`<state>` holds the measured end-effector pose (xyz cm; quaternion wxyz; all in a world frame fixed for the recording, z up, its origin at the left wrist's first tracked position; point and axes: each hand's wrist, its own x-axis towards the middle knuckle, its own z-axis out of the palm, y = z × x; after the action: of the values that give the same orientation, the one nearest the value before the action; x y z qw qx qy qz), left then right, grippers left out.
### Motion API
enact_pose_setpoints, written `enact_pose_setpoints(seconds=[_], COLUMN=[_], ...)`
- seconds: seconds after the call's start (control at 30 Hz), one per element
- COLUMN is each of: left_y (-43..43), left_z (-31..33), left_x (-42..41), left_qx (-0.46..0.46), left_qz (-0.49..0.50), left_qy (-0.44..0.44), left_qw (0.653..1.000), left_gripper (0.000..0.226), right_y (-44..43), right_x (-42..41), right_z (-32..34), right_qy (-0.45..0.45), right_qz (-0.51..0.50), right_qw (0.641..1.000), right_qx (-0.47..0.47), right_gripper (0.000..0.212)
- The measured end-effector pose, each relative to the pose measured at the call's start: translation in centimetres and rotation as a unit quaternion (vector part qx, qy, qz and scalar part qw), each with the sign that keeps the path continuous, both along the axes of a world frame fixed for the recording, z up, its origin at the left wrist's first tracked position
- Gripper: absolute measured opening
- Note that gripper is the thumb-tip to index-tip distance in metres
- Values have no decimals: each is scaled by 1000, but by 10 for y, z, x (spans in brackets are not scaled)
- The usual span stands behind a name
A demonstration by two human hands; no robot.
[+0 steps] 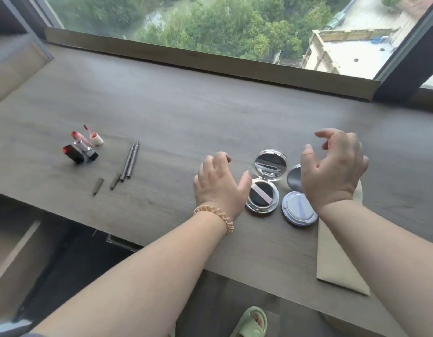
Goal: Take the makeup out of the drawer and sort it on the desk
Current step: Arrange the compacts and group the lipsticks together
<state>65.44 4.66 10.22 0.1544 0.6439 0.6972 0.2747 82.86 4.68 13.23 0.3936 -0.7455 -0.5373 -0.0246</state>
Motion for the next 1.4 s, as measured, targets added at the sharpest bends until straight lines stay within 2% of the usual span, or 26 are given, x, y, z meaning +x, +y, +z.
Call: enact_pose_setpoints(seconds=[0.1,0.23,0.33,0.43,0.53,0.6,0.73,0.97,1.17,1.3,1.4], left_y=[4,8,16,28,41,47,52,76,84,91,93], left_z=[14,16,14,14,10,4,-8,-20,-20,-13,-14], left_x=[-41,-115,-192,-257,-295,-304,-299,-290,-288,-283,-280], left_qx=[101,111,12,-122,-234,-268,-275,-249,-261,-280,-280], left_qz=[-13,-11,51,106,88,59,12,-33,-44,-56,-69], left_qy=[-103,-77,-26,14,-3,-9,-33,16,63,82,104], left_qw=[989,991,998,987,968,962,961,968,962,955,952], left_gripper=[44,35,29,44,63,64,53,20,23,15,14], right_y=[15,36,47,59,76,88,98,95,89,90,92], right_x=[-46,-117,-190,-263,-316,-339,-360,-368,-362,-353,-348], right_z=[12,15,2,-18,-32,-40,-45,-47,-47,-49,-48], right_qy=[5,16,-12,20,62,67,70,34,57,120,135], right_qz=[45,100,135,151,117,81,46,87,80,49,45], right_qw=[999,993,976,946,928,922,917,925,919,896,883], right_qx=[6,-55,-172,-287,-349,-373,-391,-368,-383,-425,-447], right_gripper=[22,24,30,30,33,37,39,26,28,24,18])
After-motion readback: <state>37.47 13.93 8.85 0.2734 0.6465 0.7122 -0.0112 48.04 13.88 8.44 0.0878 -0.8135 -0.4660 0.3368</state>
